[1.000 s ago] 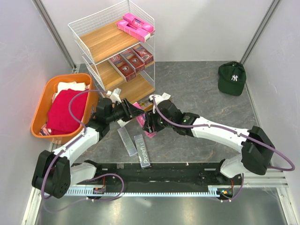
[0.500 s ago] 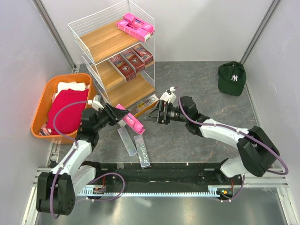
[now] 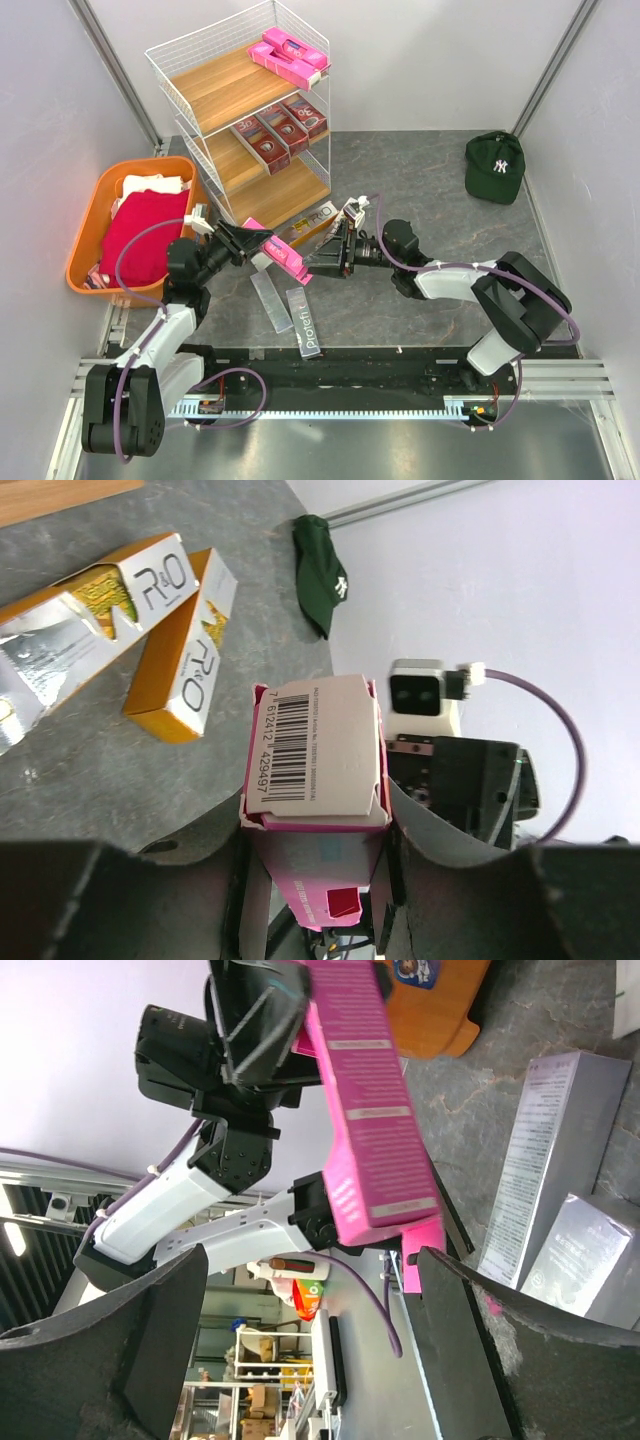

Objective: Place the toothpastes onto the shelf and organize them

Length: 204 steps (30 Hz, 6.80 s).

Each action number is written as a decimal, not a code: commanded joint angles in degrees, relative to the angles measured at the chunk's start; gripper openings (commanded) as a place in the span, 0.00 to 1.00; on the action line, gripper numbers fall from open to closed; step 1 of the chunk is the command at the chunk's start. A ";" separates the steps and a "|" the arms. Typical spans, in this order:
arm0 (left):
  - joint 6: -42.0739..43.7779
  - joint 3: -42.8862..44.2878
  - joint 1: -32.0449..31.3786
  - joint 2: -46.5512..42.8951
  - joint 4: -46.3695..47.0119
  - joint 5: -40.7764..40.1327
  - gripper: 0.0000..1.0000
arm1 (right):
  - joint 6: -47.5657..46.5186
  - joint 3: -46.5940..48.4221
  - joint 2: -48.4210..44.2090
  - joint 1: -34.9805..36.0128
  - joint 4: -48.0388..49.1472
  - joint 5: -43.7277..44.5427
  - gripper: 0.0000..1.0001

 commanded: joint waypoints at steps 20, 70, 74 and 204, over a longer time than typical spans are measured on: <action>-4.98 -1.11 0.32 -1.37 8.91 2.86 0.18 | 8.57 2.66 12.81 3.65 22.50 -0.98 0.73; 23.67 17.26 0.32 -23.24 -40.39 -14.89 0.81 | -28.34 22.88 -8.54 -0.12 -41.45 7.03 0.04; 24.29 18.49 0.32 -25.88 -41.62 -15.42 0.82 | -28.51 25.07 -8.01 -2.24 -41.99 5.09 0.04; 28.68 20.51 -23.05 14.71 -49.27 -17.53 0.70 | -40.20 14.53 -8.37 -13.66 -67.30 14.05 0.98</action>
